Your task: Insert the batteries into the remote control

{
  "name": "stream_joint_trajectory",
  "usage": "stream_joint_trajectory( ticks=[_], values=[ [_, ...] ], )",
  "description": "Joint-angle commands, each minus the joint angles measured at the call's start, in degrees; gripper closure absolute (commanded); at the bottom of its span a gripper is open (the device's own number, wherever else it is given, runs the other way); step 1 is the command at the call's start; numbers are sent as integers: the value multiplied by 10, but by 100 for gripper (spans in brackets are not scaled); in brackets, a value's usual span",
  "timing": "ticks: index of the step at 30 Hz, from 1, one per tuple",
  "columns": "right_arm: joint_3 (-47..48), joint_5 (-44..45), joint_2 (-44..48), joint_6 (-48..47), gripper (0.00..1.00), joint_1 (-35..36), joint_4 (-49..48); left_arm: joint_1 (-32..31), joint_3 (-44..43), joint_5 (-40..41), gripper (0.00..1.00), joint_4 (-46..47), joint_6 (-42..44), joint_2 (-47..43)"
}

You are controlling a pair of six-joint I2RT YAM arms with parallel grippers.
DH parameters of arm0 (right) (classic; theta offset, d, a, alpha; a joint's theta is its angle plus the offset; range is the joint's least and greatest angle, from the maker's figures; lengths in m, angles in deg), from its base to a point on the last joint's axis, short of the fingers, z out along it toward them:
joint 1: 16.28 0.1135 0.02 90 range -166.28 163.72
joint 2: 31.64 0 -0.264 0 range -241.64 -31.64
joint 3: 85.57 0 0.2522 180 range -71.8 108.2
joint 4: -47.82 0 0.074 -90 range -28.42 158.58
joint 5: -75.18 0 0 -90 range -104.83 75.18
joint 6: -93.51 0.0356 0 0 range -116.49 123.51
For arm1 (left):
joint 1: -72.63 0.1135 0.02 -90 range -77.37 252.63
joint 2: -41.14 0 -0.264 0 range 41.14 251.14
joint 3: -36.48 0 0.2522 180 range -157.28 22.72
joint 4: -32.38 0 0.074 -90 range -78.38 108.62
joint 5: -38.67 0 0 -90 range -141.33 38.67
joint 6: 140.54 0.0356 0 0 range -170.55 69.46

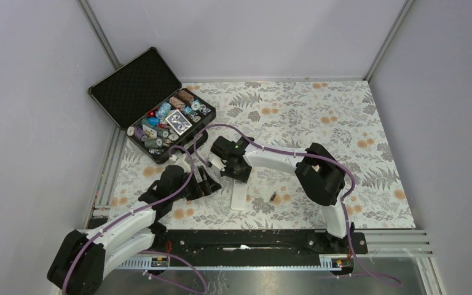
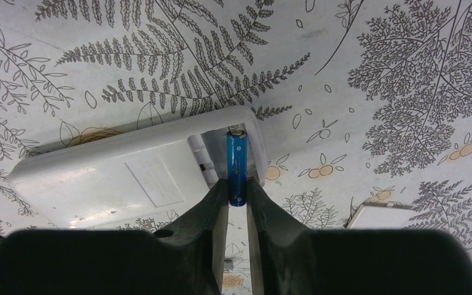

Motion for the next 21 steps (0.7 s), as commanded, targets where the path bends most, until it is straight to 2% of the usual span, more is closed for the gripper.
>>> stream_joint_trajectory(
  ticks=[1, 21],
  values=[
    [22, 12, 0, 6, 76, 5, 4, 4, 7, -10, 8, 27, 5, -2],
    [11, 15, 31, 14, 67, 5, -23, 4, 8, -18, 7, 38, 5, 6]
  ],
)
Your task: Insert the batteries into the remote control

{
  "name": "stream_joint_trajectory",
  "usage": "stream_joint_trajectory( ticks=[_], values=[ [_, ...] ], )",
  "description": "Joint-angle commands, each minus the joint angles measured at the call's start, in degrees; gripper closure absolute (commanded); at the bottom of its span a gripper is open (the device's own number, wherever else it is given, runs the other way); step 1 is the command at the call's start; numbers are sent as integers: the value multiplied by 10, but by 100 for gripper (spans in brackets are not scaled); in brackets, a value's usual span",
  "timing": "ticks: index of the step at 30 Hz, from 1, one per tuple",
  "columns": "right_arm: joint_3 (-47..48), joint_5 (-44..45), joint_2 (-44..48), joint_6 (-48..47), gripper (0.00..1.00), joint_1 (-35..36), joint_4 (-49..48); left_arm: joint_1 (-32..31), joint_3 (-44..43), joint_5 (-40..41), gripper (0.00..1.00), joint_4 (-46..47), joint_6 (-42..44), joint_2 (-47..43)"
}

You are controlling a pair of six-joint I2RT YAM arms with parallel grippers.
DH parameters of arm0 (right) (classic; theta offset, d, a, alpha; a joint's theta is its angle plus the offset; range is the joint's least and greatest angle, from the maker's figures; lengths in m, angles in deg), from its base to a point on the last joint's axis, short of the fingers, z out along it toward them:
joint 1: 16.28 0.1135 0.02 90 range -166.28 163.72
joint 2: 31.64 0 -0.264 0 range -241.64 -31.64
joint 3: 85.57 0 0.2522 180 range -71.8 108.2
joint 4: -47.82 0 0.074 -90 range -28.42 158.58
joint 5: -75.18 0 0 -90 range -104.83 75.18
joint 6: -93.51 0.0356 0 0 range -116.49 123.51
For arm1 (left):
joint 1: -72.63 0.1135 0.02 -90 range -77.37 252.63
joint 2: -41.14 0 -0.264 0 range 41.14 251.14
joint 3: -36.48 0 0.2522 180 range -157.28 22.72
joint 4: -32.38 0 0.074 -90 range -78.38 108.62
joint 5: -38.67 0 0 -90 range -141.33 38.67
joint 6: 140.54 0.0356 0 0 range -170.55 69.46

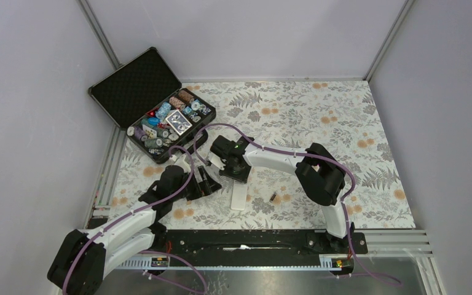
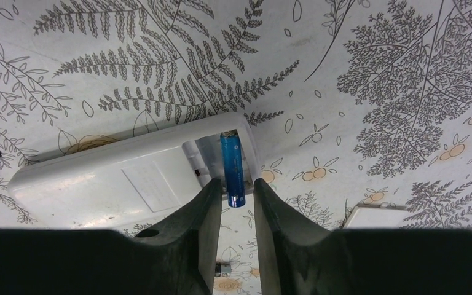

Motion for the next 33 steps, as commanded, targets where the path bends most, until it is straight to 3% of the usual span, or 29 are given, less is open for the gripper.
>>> stream_joint_trajectory(
  ticks=[1, 13, 24, 33],
  values=[
    [5, 7, 36, 11, 66, 5, -19, 3, 4, -14, 7, 27, 5, 5],
    [-86, 35, 140, 50, 66, 5, -84, 3, -6, -44, 7, 70, 6, 63],
    [-214, 41, 251, 153, 70, 4, -177, -6, -36, -103, 18, 160, -14, 199],
    [-360, 108, 378, 243, 53, 2, -322, -28, -69, -105, 26, 199, -21, 277]
  ],
)
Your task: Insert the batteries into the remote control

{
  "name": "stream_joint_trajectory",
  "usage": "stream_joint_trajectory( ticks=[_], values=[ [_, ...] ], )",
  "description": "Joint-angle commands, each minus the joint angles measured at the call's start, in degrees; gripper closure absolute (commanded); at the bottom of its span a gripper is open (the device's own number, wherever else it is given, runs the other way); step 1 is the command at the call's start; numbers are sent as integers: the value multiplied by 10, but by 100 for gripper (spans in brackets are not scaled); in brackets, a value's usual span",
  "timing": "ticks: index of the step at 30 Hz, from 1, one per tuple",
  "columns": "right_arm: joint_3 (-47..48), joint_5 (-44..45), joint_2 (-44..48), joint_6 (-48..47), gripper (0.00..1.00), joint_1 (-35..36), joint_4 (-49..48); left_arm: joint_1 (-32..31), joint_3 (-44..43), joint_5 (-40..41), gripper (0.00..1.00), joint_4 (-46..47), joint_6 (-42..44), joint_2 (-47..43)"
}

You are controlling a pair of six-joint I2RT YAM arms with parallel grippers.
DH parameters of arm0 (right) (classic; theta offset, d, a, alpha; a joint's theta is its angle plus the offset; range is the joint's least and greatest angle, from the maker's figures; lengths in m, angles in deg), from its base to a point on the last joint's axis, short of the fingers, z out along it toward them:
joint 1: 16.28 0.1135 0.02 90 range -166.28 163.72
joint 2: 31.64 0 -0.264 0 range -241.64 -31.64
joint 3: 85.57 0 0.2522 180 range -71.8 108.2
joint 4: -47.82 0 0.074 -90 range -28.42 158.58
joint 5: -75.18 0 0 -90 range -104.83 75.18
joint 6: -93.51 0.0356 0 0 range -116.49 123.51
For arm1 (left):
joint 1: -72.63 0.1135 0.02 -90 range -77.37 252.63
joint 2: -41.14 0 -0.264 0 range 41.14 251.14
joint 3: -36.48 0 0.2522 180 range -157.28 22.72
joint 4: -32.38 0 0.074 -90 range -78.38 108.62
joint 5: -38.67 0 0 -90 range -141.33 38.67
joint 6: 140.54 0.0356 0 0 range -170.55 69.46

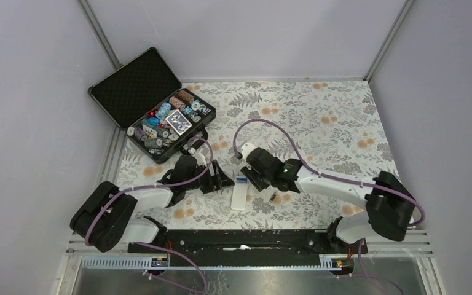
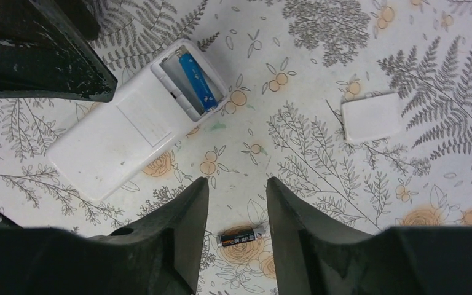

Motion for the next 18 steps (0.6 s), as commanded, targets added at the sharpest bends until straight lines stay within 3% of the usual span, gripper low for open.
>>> stream_joint_trajectory(
  ticks=[1, 7, 18],
  values=[
    [-38, 47, 69, 70, 52, 0, -92, -5, -20, 1, 27, -4, 4, 34],
    [-58, 37, 89, 146, 57, -20, -107, -5, -50, 10, 34, -6, 11, 61],
    [-47, -9, 37, 221, 67, -34, -125, -5, -91, 2, 54, 22, 0, 120]
  ],
)
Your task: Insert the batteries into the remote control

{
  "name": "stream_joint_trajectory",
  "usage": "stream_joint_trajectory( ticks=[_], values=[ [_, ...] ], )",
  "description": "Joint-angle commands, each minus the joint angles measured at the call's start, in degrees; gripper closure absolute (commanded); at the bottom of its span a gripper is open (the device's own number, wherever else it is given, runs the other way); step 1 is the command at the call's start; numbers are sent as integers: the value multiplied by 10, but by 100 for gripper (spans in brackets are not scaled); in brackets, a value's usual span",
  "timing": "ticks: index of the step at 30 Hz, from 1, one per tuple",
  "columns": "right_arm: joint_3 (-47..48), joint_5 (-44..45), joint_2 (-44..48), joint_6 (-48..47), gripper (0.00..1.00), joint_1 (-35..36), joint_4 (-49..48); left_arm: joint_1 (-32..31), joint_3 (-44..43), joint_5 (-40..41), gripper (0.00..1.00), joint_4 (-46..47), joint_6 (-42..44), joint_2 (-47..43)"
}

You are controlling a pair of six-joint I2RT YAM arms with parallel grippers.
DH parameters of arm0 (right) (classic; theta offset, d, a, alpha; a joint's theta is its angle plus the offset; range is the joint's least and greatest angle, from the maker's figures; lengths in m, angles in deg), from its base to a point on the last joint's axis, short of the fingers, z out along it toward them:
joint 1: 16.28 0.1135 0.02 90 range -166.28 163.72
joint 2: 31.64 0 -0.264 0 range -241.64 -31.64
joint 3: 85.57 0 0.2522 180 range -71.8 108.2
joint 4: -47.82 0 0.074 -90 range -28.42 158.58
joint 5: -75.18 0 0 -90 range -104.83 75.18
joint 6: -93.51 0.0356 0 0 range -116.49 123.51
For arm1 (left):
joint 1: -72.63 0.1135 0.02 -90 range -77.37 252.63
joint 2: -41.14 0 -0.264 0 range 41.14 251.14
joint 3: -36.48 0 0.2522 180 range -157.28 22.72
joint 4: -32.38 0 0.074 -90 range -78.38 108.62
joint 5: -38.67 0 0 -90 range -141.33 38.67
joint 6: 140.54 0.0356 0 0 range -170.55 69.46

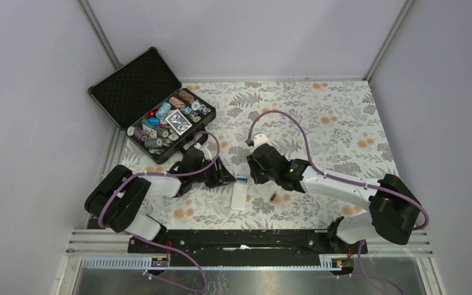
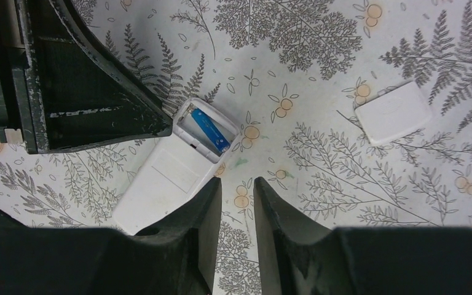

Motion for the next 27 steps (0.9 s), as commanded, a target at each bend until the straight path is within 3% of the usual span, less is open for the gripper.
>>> stream_joint_trajectory(
  ticks=[1, 13, 27],
  values=[
    [12, -24, -25, 42, 68, -3, -29, -2, -23, 2, 55, 25, 0, 19],
    [21, -32, -73, 74, 74, -4, -62, -2, -42, -12, 66, 52, -18, 50],
    [37, -31, -114, 108, 75, -6, -66, -2, -28, -31, 68, 99, -35, 66]
  ],
)
